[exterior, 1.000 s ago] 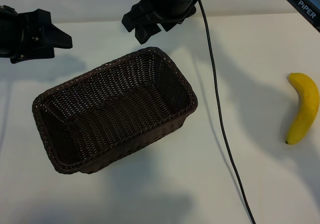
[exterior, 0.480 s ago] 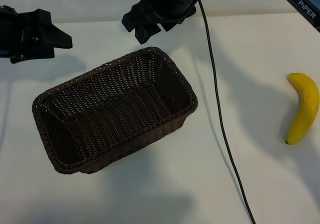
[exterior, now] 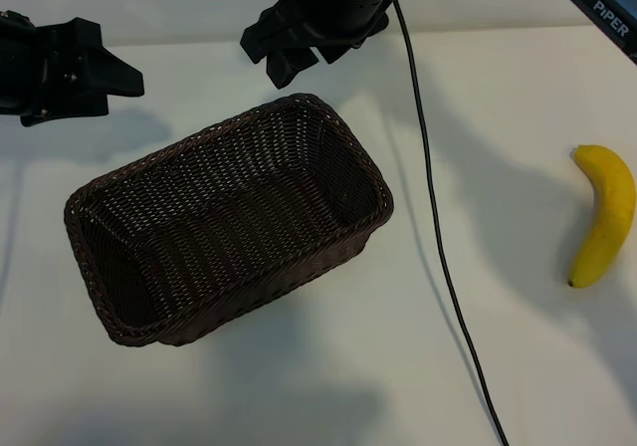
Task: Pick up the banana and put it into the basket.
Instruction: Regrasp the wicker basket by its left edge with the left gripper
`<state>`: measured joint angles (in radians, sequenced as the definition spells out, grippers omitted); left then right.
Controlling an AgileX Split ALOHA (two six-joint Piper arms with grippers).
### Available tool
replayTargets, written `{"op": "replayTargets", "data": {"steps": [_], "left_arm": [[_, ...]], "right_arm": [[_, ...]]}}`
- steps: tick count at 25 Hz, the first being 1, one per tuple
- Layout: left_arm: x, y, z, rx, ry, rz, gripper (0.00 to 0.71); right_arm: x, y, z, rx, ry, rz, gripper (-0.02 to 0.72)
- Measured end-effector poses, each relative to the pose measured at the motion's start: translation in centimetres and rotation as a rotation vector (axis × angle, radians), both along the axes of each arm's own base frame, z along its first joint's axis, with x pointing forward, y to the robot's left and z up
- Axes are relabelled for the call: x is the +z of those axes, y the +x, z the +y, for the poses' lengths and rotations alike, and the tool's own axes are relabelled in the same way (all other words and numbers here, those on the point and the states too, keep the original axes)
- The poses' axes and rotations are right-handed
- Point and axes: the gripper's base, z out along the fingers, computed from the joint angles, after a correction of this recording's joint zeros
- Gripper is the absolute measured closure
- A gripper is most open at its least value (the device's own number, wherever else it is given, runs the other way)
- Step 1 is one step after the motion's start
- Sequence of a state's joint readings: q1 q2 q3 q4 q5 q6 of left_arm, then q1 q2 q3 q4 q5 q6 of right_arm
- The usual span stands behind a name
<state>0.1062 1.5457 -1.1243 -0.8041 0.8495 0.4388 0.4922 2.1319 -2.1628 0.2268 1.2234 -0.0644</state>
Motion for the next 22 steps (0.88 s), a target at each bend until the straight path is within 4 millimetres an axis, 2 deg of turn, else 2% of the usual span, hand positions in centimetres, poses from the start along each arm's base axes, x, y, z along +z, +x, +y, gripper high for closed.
{"op": "replayTargets", "data": {"steps": [17, 22], "left_arm": [[0.0, -0.5, -0.2, -0.066, -0.003, 0.027, 0.164], [1.4, -1.7, -0.1, -0.055, 0.035, 0.005, 0.164]], "right_arm": [[0.0, -0.1, 0.1, 0.001, 0.013, 0.006, 0.133], [0.0, 0.0, 0.1, 0.011, 0.007, 0.0, 0.133]]}}
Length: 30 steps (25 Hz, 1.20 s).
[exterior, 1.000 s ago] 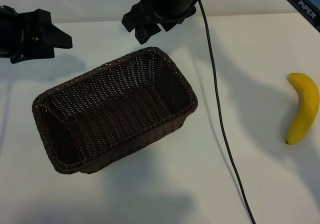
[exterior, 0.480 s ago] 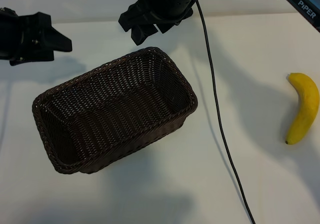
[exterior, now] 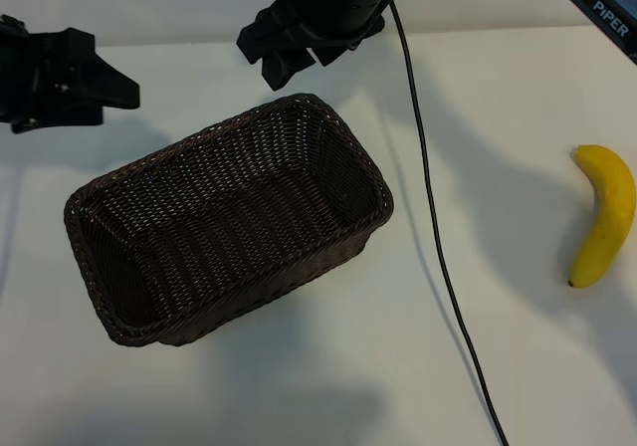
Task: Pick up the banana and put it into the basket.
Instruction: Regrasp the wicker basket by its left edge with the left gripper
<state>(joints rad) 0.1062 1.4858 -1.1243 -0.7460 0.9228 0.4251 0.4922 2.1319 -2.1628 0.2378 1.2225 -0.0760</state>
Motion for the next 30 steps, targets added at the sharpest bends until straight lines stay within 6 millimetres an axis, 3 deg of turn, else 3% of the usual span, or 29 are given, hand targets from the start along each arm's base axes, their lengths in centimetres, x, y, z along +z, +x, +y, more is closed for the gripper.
{"op": "replayTargets", "data": {"steps": [4, 7, 13, 18, 23, 30], "left_arm": [[1.4, -1.9, 0.6, 0.07, 0.079, 0.004, 0.164], [1.3, -4.1, 0.9, 0.141, 0.125, 0.016, 0.164], [-1.2, -8.7, 0.9, 0.28, 0.113, 0.05, 0.164], [-3.1, -11.2, 1.5, 0.414, 0.159, 0.086, 0.164], [-4.0, -11.9, 2.6, 0.531, 0.249, 0.137, 0.164], [-4.9, -10.7, 3.1, 0.597, 0.256, 0.149, 0.164]], "right_arm": [[0.0, 0.0, 0.0, 0.013, -0.009, -0.009, 0.133], [0.0, 0.0, -0.1, 0.014, -0.011, -0.009, 0.133], [-0.1, 0.1, -0.2, 0.013, -0.031, -0.02, 0.133], [-0.1, 0.2, -0.3, 0.013, -0.041, -0.026, 0.133], [-0.1, 0.2, -0.3, 0.013, -0.042, -0.026, 0.133], [-0.1, 0.2, -0.3, 0.012, -0.043, -0.026, 0.133]]}}
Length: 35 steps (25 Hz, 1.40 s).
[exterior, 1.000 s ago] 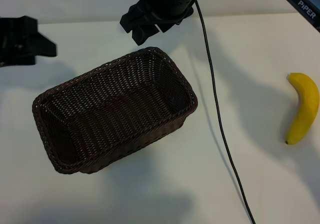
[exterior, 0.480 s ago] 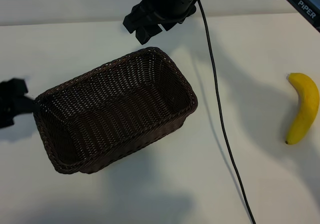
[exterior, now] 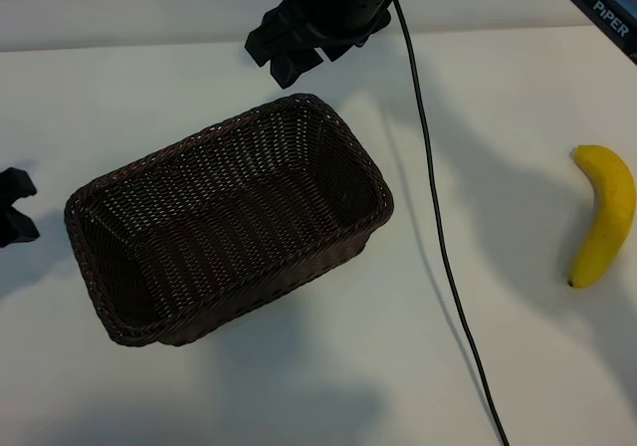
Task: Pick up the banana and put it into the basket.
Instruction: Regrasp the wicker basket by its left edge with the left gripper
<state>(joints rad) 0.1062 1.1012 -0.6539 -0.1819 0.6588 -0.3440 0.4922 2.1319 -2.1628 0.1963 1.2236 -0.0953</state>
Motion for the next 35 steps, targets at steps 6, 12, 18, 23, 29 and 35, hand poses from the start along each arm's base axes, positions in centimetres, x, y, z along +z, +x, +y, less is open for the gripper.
{"op": "replayTargets", "data": {"steps": [6, 12, 18, 23, 29, 35], "left_arm": [[-1.8, 1.9, -0.6, -0.023, -0.088, 0.029, 0.164], [-3.3, 3.2, -1.1, -0.048, -0.157, 0.051, 0.164], [-5.4, 3.5, -1.4, -0.056, -0.189, 0.096, 0.164], [-7.1, 3.8, -2.2, -0.06, -0.167, 0.091, 0.164], [-9.6, 4.6, -3.5, -0.087, -0.149, 0.146, 0.164], [-10.9, 4.9, -4.5, -0.09, -0.157, 0.175, 0.195]], "right_arm": [[0.0, 0.0, 0.0, 0.0, 0.0, 0.0, 0.133], [0.0, 0.0, 0.0, 0.0, 0.0, 0.0, 0.133], [0.0, 0.0, 0.0, 0.0, 0.001, 0.0, 0.133], [0.0, 0.0, 0.0, 0.0, 0.001, 0.001, 0.133], [0.0, 0.0, 0.0, 0.0, 0.001, 0.001, 0.133], [0.0, 0.0, 0.0, 0.0, 0.001, 0.001, 0.133]]}}
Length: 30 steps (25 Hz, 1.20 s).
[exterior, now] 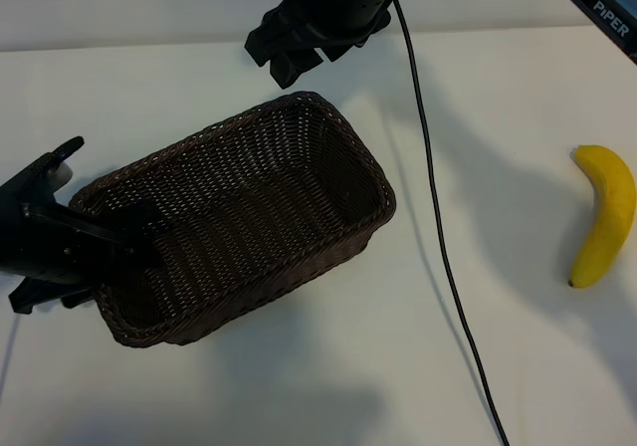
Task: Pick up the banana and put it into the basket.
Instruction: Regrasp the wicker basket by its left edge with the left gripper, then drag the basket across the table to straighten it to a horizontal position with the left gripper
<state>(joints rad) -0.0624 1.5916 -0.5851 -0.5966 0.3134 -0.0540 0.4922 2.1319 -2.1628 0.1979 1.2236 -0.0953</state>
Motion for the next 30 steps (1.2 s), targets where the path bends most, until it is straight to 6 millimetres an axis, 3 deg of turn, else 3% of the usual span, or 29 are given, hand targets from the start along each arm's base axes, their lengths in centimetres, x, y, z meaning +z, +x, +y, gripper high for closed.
{"op": "replayTargets", "data": {"steps": [4, 19, 30], "left_arm": [[0.0, 0.1, -0.2, 0.02, -0.008, -0.009, 0.347], [0.0, 0.3, -0.3, 0.012, -0.018, -0.023, 0.354], [2.9, -0.2, -0.8, -0.076, -0.062, -0.143, 0.36]], "right_arm": [[0.0, 0.0, 0.0, 0.0, 0.001, 0.001, 0.133], [0.0, 0.0, 0.0, 0.0, 0.004, 0.001, 0.133], [0.0, 0.0, 0.0, 0.0, 0.003, 0.001, 0.133]]}}
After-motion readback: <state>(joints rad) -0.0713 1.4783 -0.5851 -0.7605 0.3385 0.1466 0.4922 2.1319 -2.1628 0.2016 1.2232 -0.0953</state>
